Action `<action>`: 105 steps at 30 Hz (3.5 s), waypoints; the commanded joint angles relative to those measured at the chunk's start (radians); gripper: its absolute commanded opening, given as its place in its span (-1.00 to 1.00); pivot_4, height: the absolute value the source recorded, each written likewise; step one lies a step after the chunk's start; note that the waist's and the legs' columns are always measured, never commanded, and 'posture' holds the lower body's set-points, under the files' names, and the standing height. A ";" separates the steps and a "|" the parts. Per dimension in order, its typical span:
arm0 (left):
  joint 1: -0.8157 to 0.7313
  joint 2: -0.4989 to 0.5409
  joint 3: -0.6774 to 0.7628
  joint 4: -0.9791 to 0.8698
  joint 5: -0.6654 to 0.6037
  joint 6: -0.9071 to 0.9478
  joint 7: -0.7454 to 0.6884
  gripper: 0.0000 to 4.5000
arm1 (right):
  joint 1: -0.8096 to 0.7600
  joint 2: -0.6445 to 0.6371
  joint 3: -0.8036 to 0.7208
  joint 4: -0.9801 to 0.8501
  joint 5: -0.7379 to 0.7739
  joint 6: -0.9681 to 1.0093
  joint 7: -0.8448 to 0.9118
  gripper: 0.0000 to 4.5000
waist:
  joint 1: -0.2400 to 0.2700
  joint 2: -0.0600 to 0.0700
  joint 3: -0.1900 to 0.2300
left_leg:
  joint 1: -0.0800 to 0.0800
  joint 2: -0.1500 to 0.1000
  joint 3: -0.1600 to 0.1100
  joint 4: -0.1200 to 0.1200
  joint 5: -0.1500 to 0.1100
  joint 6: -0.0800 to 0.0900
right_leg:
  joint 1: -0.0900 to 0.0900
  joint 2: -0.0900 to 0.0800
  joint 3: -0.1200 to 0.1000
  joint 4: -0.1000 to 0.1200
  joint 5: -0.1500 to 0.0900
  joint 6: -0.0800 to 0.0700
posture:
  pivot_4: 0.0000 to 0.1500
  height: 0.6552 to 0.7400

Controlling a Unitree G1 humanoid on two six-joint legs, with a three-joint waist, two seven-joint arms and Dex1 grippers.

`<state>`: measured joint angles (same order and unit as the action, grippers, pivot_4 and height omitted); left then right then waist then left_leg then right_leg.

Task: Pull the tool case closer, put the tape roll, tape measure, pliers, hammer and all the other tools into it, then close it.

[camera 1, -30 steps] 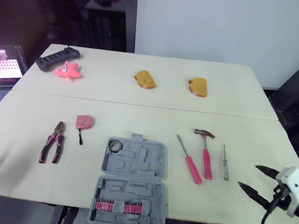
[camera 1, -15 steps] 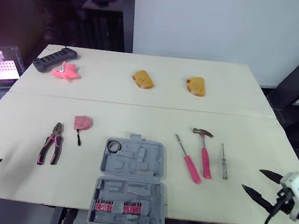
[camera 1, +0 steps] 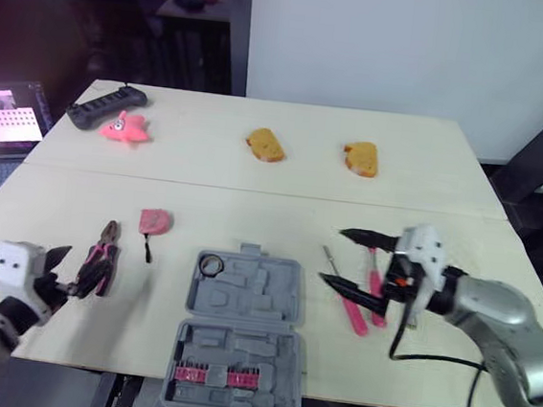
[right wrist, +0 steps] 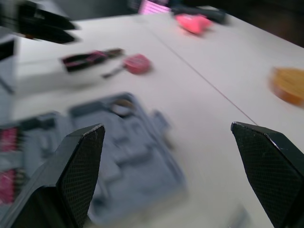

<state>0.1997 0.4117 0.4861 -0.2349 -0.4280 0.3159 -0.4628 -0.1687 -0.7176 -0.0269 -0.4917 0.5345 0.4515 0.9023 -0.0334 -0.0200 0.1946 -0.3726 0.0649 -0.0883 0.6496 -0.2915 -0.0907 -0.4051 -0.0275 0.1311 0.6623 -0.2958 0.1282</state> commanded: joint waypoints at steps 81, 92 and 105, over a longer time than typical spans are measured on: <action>0.566 0.106 -0.160 -0.068 0.284 -0.148 -0.059 -0.99 | -0.171 -0.019 0.126 -0.115 -0.002 0.186 -0.004 1.00 | -0.038 0.008 -0.006 | -0.001 0.001 0.004 -0.006 -0.001 0.001 | -0.003 0.000 0.003 -0.013 -0.001 -0.005 | 1.00 1.00; 0.547 0.124 -0.145 -0.122 0.242 -0.133 -0.119 0.34 | -0.163 -0.014 0.130 -0.104 -0.016 0.179 -0.018 1.00 | -0.036 0.008 -0.006 | -0.002 0.001 0.004 -0.006 -0.001 0.001 | -0.003 0.000 0.003 -0.013 -0.001 -0.005 | 1.00 1.00; 0.423 0.542 0.130 0.014 -0.057 -0.132 -0.714 0.99 | -0.179 -0.007 0.140 -0.055 -0.037 0.143 -0.001 1.00 | -0.021 -0.001 0.001 | -0.003 0.001 0.004 -0.006 -0.001 0.001 | -0.004 0.000 0.002 -0.013 -0.001 -0.007 | 1.00 1.00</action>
<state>0.6487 0.8882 0.5783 -0.2577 -0.4264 0.1837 -1.0290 -0.3291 -0.7273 0.1234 -0.5435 0.5021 0.6196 0.8986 -0.0548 -0.0213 0.1952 -0.3753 0.0661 -0.0843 0.6439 -0.2923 -0.0903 -0.4091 -0.0273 0.1327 0.6499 -0.2964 0.1216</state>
